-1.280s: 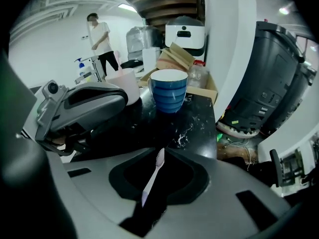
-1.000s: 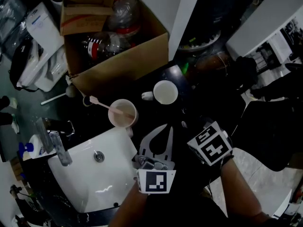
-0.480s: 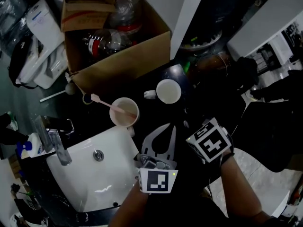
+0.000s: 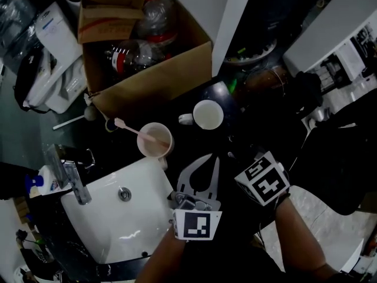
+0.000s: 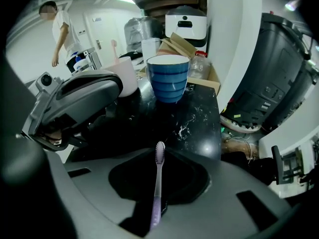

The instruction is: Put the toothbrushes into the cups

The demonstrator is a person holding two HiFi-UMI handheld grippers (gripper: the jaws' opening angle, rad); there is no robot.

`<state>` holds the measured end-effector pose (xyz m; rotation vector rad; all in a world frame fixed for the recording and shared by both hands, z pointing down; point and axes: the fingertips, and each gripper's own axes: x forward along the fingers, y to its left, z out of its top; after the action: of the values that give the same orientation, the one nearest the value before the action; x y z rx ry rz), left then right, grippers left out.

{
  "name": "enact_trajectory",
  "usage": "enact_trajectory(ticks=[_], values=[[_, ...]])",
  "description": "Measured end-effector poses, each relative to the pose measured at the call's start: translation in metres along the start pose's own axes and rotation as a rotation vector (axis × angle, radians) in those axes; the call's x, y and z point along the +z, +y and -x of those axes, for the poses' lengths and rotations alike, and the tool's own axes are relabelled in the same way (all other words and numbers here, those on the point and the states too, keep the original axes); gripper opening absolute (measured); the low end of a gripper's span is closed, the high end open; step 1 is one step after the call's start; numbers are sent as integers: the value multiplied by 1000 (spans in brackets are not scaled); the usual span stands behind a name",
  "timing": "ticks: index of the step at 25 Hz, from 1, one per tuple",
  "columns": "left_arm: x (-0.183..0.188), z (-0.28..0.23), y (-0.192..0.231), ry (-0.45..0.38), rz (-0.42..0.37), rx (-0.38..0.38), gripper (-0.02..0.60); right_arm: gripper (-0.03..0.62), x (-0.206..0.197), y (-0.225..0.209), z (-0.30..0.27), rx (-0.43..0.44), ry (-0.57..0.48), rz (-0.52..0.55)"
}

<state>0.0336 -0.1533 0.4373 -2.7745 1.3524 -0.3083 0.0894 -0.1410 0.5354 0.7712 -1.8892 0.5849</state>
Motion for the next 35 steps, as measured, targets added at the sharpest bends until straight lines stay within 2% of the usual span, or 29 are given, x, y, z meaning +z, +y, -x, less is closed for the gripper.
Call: enact_trajectory(ticks=[5, 10, 13, 19, 22, 30, 35], values=[[5, 3, -1, 1, -1, 14, 9, 71, 16, 5, 18, 5, -141, 23], [14, 7, 1, -10, -8, 31, 9, 71, 45, 14, 49, 57, -393, -20], [23, 13, 5, -24, 13, 34, 9, 71, 60, 24, 66, 106, -530, -25], [51, 30, 16, -26, -16, 72, 9, 71, 83, 53, 103, 162, -758, 90], [65, 38, 18, -22, -49, 81, 9, 71, 89, 69, 114, 183, -818, 154], [94, 55, 23, -48, -92, 147, 9, 71, 107, 86, 157, 207, -1008, 215], [109, 63, 27, -52, -49, 176, 8, 71, 122, 86, 194, 186, -1125, 224]])
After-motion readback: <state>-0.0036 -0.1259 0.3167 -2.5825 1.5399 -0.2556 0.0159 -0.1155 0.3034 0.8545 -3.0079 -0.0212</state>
